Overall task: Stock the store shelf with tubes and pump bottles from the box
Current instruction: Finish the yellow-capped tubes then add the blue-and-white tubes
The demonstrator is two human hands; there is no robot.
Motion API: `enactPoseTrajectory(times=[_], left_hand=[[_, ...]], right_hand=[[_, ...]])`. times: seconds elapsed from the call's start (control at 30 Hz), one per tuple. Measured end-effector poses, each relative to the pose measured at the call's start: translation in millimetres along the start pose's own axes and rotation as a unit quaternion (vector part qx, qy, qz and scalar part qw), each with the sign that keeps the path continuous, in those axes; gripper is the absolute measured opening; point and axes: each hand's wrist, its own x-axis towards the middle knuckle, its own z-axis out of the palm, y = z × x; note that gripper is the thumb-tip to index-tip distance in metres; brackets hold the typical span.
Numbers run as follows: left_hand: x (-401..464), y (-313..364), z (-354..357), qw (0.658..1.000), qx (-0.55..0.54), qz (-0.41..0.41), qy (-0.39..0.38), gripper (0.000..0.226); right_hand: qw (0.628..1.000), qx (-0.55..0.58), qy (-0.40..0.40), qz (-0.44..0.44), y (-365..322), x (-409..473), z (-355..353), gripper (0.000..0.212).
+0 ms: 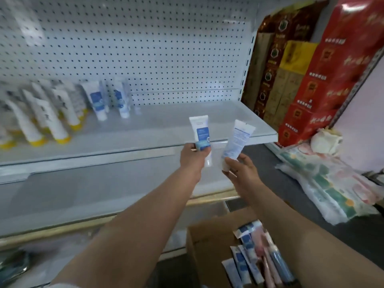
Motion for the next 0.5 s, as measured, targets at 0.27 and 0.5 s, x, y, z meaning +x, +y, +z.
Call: enactPoseTrajectory(times=[0.27,0.5], left_hand=[[61,58,-93,0.984,-0.017,0.083,0.159,0.032],[135,88,-193,0.961,0.018,0.104,0.256,0.031]], right_hand=[[0.996,-0.019,-0.081,-0.040,-8,34,115,0.039],[0.986,-0.100,-0.107,-0.079,8,78,234,0.037]])
